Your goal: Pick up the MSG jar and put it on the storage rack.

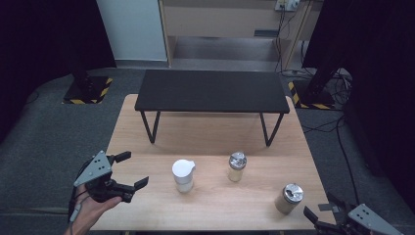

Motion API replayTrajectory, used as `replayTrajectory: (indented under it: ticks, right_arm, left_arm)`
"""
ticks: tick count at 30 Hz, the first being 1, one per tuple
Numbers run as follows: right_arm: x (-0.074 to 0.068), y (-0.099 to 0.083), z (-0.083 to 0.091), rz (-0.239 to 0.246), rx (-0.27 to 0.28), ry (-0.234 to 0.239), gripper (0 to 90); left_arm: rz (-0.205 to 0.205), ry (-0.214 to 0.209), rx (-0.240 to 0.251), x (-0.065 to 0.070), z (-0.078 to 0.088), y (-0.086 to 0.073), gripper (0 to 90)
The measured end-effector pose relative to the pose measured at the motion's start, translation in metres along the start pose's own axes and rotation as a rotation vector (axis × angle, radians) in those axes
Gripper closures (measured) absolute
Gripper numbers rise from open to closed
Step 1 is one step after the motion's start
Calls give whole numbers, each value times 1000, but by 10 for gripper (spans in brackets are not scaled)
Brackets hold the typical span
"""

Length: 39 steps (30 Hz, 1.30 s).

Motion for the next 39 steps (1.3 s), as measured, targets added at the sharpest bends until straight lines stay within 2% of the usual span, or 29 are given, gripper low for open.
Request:
replayTrajectory:
  ticks: [10, 26, 31, 39]
  right_arm:
    - [1, 0, 1, -5, 4, 1, 32]
    - [1, 0, 1, -8, 5, 4, 32]
    - [1, 0, 1, -9, 5, 5, 32]
    - [2, 0, 1, -10, 5, 6, 33]
  left_arm:
    - [-19, -34, -9, 1, -23, 8, 5]
    - [-1, -84, -26, 3, -59, 2, 5]
    - [-15, -99, -41, 4, -69, -1, 5]
    - [-11, -123, -49, 6, -81, -7, 6]
Point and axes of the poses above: each handheld gripper's, and its own axes: z roughly backward along the jaws, y roughly out of its top, x roughly to its right, the point moved 10 cm from there along -z, roughly forward along the jaws, and after that the axes turned 12 degrees about -z, right-handed, at the moved point
